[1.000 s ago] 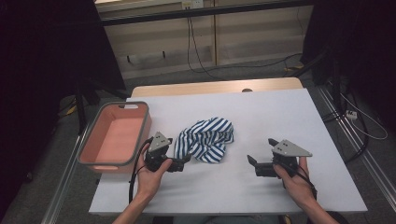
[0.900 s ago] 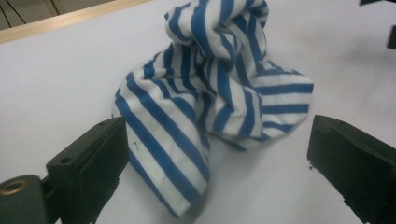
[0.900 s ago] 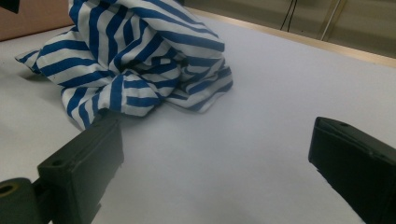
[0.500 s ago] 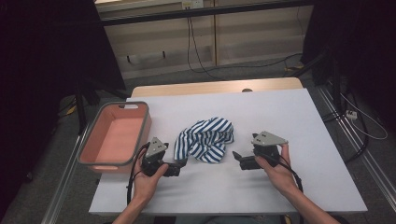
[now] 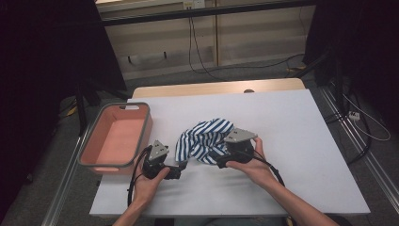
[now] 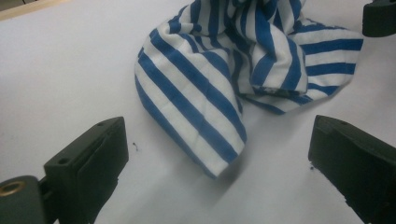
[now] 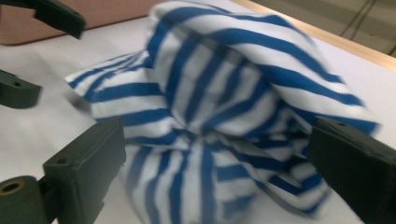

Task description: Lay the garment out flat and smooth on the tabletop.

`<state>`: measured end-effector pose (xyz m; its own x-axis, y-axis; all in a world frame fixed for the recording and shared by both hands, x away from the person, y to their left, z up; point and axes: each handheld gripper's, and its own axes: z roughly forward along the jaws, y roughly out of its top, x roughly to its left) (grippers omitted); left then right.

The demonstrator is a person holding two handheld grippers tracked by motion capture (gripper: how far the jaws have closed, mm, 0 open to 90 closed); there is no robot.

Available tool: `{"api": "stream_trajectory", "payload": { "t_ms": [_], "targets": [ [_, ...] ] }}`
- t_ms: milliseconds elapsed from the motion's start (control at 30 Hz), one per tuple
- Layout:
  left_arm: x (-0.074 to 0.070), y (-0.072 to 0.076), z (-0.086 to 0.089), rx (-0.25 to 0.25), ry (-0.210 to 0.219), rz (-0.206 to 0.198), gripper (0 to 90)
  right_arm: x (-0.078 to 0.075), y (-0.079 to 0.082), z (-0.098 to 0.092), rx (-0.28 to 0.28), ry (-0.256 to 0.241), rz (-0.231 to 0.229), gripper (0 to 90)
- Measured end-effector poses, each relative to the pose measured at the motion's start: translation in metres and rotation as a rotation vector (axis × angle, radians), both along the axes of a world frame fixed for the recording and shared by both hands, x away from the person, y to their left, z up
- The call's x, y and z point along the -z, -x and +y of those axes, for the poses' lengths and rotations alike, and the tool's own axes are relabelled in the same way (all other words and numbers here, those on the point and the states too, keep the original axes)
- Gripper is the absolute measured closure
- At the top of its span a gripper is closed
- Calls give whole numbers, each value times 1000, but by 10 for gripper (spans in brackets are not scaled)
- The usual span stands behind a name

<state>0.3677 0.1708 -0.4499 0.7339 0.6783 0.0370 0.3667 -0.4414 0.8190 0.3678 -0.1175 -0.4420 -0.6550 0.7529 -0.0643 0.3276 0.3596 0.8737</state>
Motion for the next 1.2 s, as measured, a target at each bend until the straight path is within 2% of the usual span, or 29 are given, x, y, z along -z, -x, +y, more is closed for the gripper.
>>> {"api": "stream_trajectory", "payload": {
  "t_ms": [300, 400, 433, 600, 633, 733, 867, 900, 1033, 1200],
  "targets": [
    [4, -2, -4, -8, -38, 1, 51, 3, -1, 23, -104, -1, 29, 341],
    [4, -3, -2, -14, -41, 5, 51, 4, 0, 31, -135, -8, 34, 360],
    [5, -3, -2, -16, -38, 6, 51, 5, 0, 36, -149, 10, 33, 358],
    [6, -3, -1, -13, -34, 19, 52, 14, -4, 47, -141, 55, 32, 351],
    [6, -3, -1, -10, -31, 21, 55, 16, -6, 49, -138, 61, 39, 380],
    [6, -3, -2, -3, -21, 31, 54, 20, -9, 51, -129, 93, 42, 621],
    [8, -4, -3, -14, -36, 37, 54, 15, -10, 44, -134, 45, 56, 798],
    [8, -5, -4, -13, -38, 40, 54, 14, -9, 42, -138, 37, 61, 819],
    [10, -4, -8, -51, -81, 18, 63, 4, -5, 31, -133, 9, 46, 846],
    [9, -2, -8, -45, -85, 26, 67, -8, -1, 13, -107, -36, 27, 850]
  ]
}}
